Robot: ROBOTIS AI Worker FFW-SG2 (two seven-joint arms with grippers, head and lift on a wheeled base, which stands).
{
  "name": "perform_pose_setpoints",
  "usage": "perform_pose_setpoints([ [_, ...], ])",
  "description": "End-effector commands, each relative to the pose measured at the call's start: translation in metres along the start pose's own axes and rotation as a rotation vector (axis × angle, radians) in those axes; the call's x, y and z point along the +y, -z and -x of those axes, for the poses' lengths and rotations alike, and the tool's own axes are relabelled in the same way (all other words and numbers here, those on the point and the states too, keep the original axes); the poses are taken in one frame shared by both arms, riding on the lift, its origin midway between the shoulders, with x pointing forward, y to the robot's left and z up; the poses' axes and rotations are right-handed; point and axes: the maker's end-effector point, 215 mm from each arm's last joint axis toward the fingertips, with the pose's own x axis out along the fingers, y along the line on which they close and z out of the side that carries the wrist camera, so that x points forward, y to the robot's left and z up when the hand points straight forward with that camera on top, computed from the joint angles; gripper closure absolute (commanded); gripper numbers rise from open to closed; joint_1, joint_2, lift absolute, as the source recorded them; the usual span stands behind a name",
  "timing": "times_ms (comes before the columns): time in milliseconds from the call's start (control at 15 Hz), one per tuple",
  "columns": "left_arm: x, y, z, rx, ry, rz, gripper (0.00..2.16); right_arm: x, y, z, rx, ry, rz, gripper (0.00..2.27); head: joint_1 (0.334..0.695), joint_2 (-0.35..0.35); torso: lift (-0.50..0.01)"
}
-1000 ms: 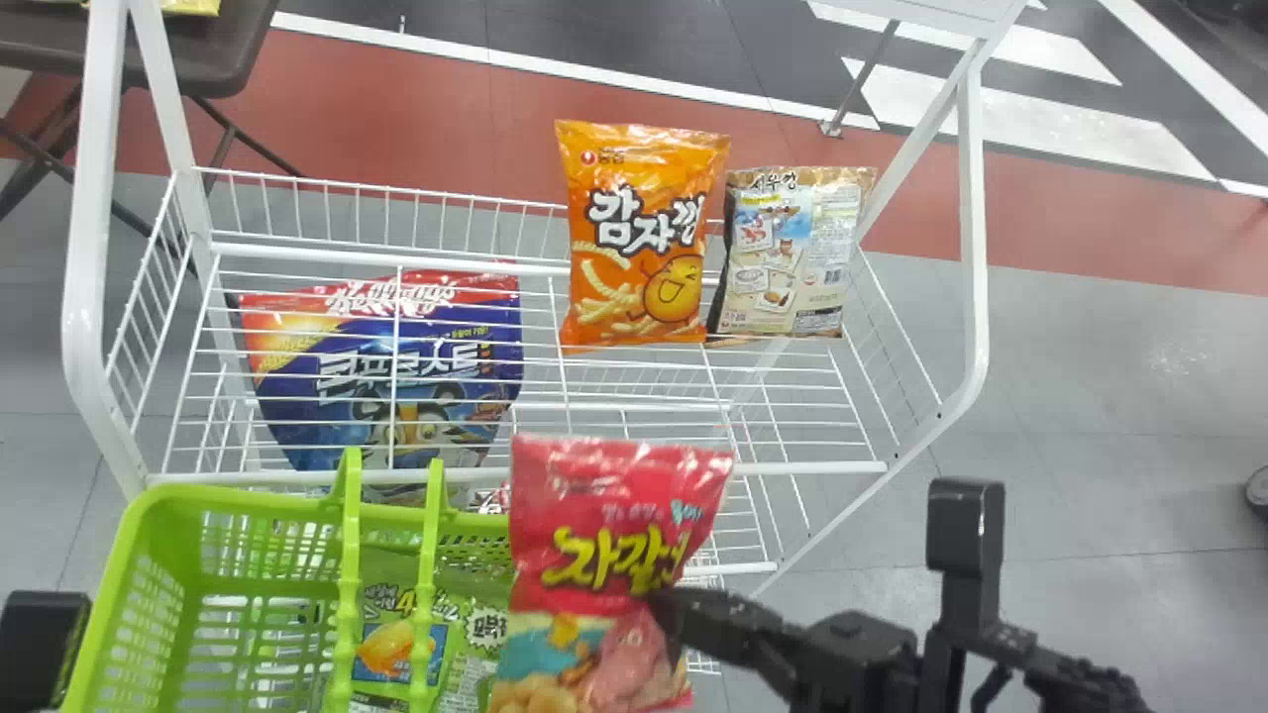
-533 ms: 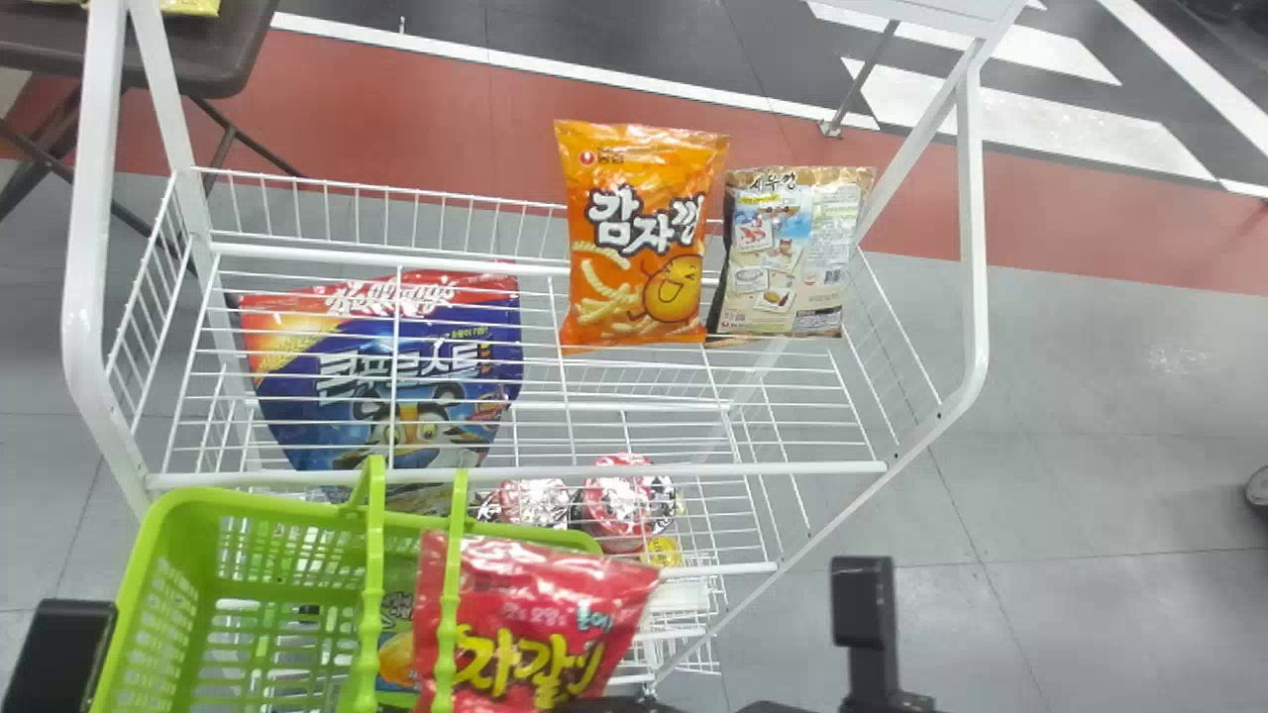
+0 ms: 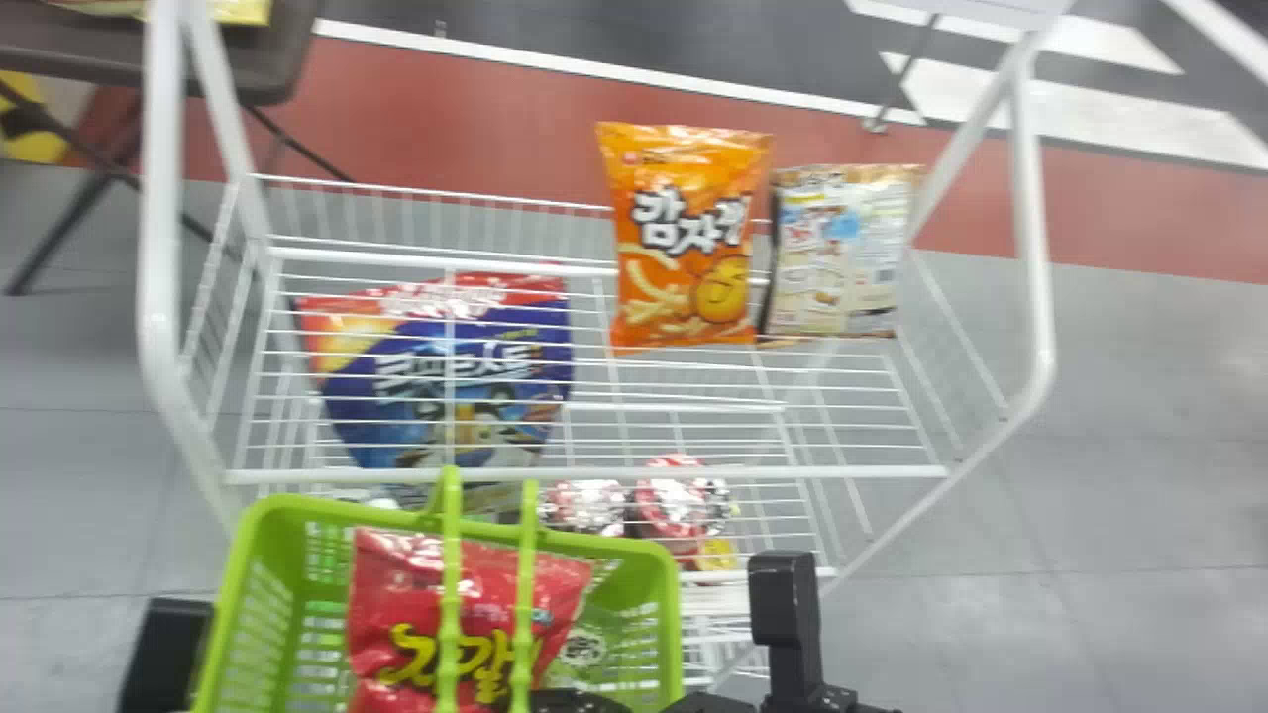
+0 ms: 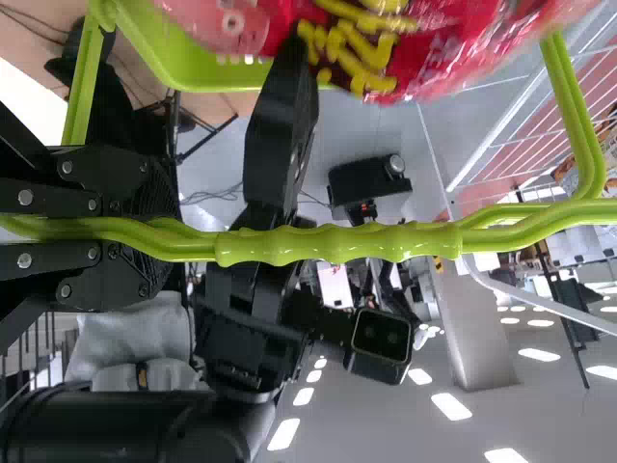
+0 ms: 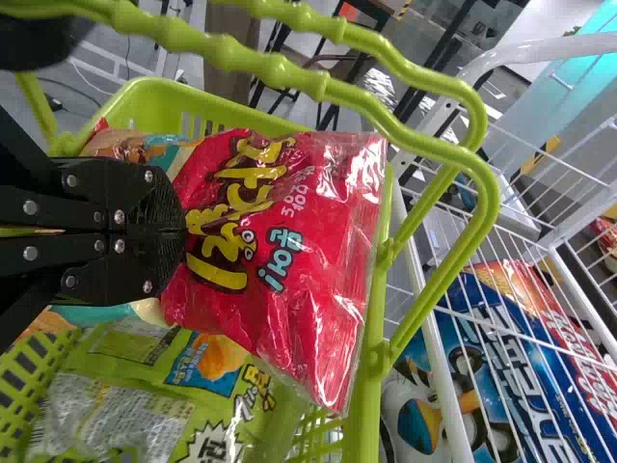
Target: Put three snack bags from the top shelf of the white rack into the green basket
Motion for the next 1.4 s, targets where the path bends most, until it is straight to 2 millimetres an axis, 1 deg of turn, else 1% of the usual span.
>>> perform_pose_setpoints([
  [0,0.0,0.002,0.001,0.005,-0.003,0.005,2.14,-0.016,0.009,-0.016,0.031,0.017,-0.007,1.82,0.695,-0.193,0.0],
  [67,0.001,0.002,0.001,0.005,-0.006,0.005,2.14,-0.021,0.009,-0.015,0.03,0.032,-0.006,1.26,0.695,-0.186,0.0],
  [133,0.002,0.001,0.002,0.002,-0.011,0.005,2.14,-0.029,0.006,-0.009,0.023,0.048,-0.011,0.33,0.695,-0.184,0.0],
  [200,0.002,0.001,0.002,0.004,-0.014,0.002,2.14,-0.034,0.003,0.001,0.014,0.056,-0.028,0.0,0.695,-0.188,0.0],
  [400,0.001,0.0,0.0,0.004,-0.016,-0.003,2.14,-0.032,0.003,0.031,0.017,0.042,-0.092,0.03,0.695,-0.255,0.0],
  [467,0.002,0.001,0.0,0.005,-0.018,-0.003,2.14,-0.031,0.001,0.037,0.014,0.031,-0.104,0.05,0.695,-0.279,0.0],
  [533,0.002,0.0,0.0,0.004,-0.021,-0.005,2.14,-0.035,-0.002,0.044,0.001,0.034,-0.105,0.05,0.695,-0.304,0.0],
  [667,0.003,0.0,0.0,0.004,-0.022,-0.003,2.14,-0.049,-0.013,0.056,-0.034,0.065,-0.102,0.04,0.695,-0.343,0.0],
  [733,0.003,0.0,0.001,0.002,-0.023,-0.003,2.14,-0.054,-0.027,0.063,-0.077,0.072,-0.078,0.04,0.695,-0.35,0.0],
  [800,0.003,0.0,0.001,0.002,-0.023,-0.003,2.14,-0.061,-0.046,0.071,-0.134,0.088,-0.033,0.04,0.695,-0.35,0.0],
  [867,0.003,0.0,0.0,0.004,-0.022,-0.003,2.14,-0.067,-0.07,0.08,-0.204,0.11,0.028,0.04,0.695,-0.35,0.0],
  [1000,0.002,0.001,-0.001,0.006,-0.018,-0.002,2.14,-0.084,-0.128,0.101,-0.359,0.176,0.162,0.04,0.695,-0.35,0.0],
  [1067,0.002,0.001,-0.001,0.007,-0.017,-0.002,2.14,-0.094,-0.147,0.109,-0.398,0.208,0.189,0.04,0.695,-0.35,0.0],
  [1133,0.002,0.003,-0.002,0.011,-0.018,-0.001,2.14,-0.106,-0.173,0.117,-0.455,0.243,0.22,0.04,0.695,-0.35,0.0],
  [1200,0.001,0.003,-0.003,0.013,-0.016,-0.001,2.14,-0.12,-0.204,0.13,-0.533,0.301,0.281,0.04,0.695,-0.35,0.0],
  [1267,0.001,0.004,-0.003,0.013,-0.016,0.0,2.14,-0.129,-0.235,0.144,-0.617,0.363,0.358,0.04,0.695,-0.35,0.0],
  [1333,0.001,0.004,-0.003,0.014,-0.015,0.0,2.14,-0.137,-0.271,0.162,-0.727,0.433,0.456,0.05,0.695,-0.35,0.0],
])
